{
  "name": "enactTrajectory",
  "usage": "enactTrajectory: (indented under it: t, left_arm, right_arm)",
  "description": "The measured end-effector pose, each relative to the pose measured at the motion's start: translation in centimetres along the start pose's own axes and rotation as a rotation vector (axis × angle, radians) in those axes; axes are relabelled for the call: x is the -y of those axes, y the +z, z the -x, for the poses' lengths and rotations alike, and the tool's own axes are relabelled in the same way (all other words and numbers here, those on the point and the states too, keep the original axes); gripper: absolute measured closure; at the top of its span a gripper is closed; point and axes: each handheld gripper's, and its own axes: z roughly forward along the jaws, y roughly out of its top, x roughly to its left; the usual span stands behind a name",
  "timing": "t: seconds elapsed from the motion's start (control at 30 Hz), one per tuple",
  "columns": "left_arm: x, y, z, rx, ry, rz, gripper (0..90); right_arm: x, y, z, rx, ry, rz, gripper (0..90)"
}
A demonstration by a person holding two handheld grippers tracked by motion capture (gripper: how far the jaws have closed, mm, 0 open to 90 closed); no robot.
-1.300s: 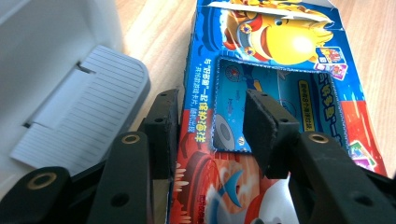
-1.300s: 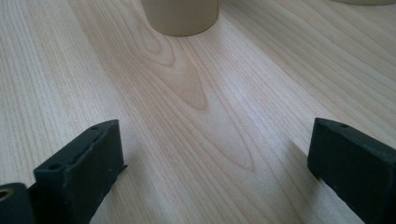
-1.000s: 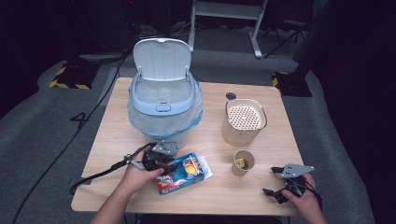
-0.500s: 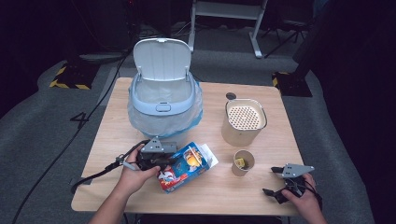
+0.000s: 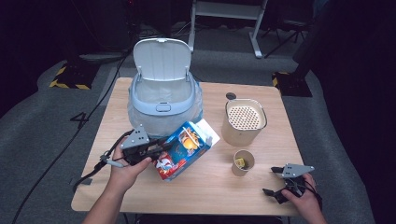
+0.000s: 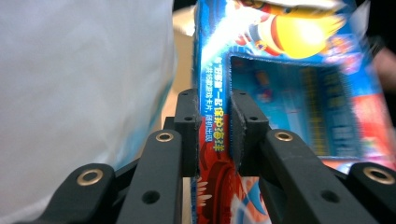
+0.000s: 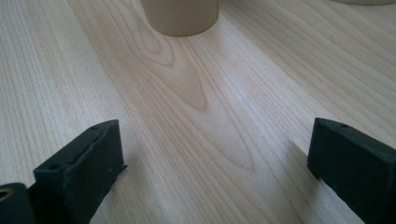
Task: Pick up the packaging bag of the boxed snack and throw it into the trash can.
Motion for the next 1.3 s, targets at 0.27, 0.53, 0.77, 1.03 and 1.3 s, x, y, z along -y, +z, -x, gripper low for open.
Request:
enactTrajectory:
  t: [0.27, 0.53, 0.77, 1.03, 1.3]
  left_arm:
    - [-2.2, -1.4, -0.5, -0.005, -0.005, 0.084, 75.8]
    - [-4.3, -2.5, -1.4, -0.011, 0.015, 0.143, 75.9]
    - [-6.8, -3.5, -2.3, -0.015, 0.017, 0.186, 75.9]
    - [-9.5, -4.5, -3.3, -0.041, 0.027, 0.244, 75.9]
    - [-12.0, -4.4, -4.9, -0.083, 0.041, 0.313, 76.0]
  right_arm:
    - [0.0, 0.0, 0.0, 0.0, 0.0, 0.0, 3.5]
    - [0.0, 0.0, 0.0, 0.0, 0.0, 0.0, 3.5]
    - [0.0, 0.0, 0.0, 0.001, 0.0, 0.0, 3.4]
    - [0.0, 0.0, 0.0, 0.002, 0.001, 0.001, 3.4]
    - [0.0, 0.0, 0.0, 0.001, 0.001, 0.001, 3.4]
